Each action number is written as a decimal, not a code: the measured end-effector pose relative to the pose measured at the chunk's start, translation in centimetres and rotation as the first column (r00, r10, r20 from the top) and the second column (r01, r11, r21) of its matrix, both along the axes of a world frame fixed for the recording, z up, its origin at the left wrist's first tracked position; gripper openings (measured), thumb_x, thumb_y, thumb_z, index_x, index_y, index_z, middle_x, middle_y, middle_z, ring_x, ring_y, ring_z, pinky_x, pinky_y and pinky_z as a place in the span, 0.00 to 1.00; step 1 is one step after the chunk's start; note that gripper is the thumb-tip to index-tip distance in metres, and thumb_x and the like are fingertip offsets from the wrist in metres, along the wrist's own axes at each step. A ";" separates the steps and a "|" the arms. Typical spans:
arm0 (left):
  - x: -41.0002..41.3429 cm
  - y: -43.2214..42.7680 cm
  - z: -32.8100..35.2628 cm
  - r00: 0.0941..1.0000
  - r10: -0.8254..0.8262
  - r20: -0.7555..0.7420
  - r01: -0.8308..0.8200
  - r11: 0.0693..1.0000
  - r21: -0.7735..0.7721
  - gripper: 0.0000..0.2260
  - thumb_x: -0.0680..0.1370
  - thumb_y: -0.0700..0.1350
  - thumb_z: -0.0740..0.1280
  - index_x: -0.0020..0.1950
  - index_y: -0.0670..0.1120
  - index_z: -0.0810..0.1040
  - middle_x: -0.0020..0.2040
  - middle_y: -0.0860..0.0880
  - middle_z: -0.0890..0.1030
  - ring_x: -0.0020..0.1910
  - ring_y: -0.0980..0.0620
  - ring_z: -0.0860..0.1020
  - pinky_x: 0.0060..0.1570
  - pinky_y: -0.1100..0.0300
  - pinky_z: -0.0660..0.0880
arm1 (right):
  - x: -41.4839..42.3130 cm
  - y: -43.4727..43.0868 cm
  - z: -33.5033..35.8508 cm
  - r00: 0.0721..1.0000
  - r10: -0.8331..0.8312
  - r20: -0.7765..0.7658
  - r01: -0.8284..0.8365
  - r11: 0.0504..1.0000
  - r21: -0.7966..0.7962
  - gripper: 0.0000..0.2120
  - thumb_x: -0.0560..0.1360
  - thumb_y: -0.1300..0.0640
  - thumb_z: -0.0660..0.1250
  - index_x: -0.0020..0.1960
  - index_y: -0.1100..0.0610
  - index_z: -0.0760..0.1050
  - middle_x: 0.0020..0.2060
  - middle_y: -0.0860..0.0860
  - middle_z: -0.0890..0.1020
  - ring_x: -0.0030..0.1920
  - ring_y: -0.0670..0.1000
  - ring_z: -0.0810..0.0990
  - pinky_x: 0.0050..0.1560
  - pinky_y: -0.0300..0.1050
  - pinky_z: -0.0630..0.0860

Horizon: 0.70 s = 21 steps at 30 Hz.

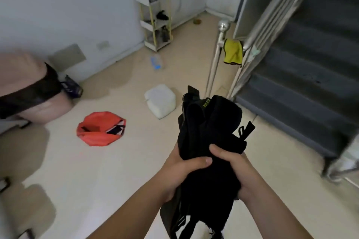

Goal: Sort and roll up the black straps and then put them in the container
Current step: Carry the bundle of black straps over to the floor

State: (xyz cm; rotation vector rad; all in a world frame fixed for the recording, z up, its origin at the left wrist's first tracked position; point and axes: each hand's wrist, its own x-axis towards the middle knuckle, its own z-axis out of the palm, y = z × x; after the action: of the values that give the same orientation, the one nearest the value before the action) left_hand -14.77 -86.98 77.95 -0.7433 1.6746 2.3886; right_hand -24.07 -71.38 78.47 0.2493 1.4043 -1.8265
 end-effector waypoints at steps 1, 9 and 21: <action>-0.9 -1.8 -0.2 0.999 0.042 0.003 -0.042 0.999 0.001 0.31 0.73 0.40 0.80 0.72 0.58 0.74 0.63 0.50 0.85 0.63 0.46 0.84 0.66 0.44 0.79 | -1.5 -2.2 -0.1 0.999 0.037 -0.003 -0.037 0.999 0.002 0.21 0.74 0.58 0.78 0.67 0.57 0.82 0.59 0.62 0.87 0.58 0.66 0.87 0.61 0.65 0.82; -11.8 -13.9 -0.6 0.941 0.337 -0.008 -0.337 0.941 -0.002 0.28 0.75 0.37 0.77 0.72 0.54 0.75 0.62 0.48 0.86 0.61 0.46 0.85 0.59 0.51 0.82 | -16.0 -17.7 -0.8 0.963 0.270 -0.018 -0.270 0.963 0.013 0.24 0.71 0.59 0.81 0.66 0.54 0.82 0.57 0.60 0.88 0.56 0.65 0.88 0.58 0.65 0.84; -26.4 -34.2 0.4 0.812 0.583 -0.034 -0.583 0.812 0.005 0.27 0.75 0.36 0.76 0.71 0.52 0.75 0.61 0.47 0.87 0.59 0.46 0.86 0.60 0.50 0.82 | -33.4 -42.1 0.0 0.842 0.539 -0.023 -0.539 0.843 0.007 0.25 0.70 0.58 0.82 0.66 0.55 0.82 0.57 0.61 0.88 0.56 0.65 0.88 0.59 0.66 0.83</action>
State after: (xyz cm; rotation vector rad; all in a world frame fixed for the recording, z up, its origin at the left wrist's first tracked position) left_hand -41.21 -121.14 78.32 -1.4054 1.6370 2.7869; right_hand -57.44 -113.43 78.48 -0.1629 1.3216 -1.3597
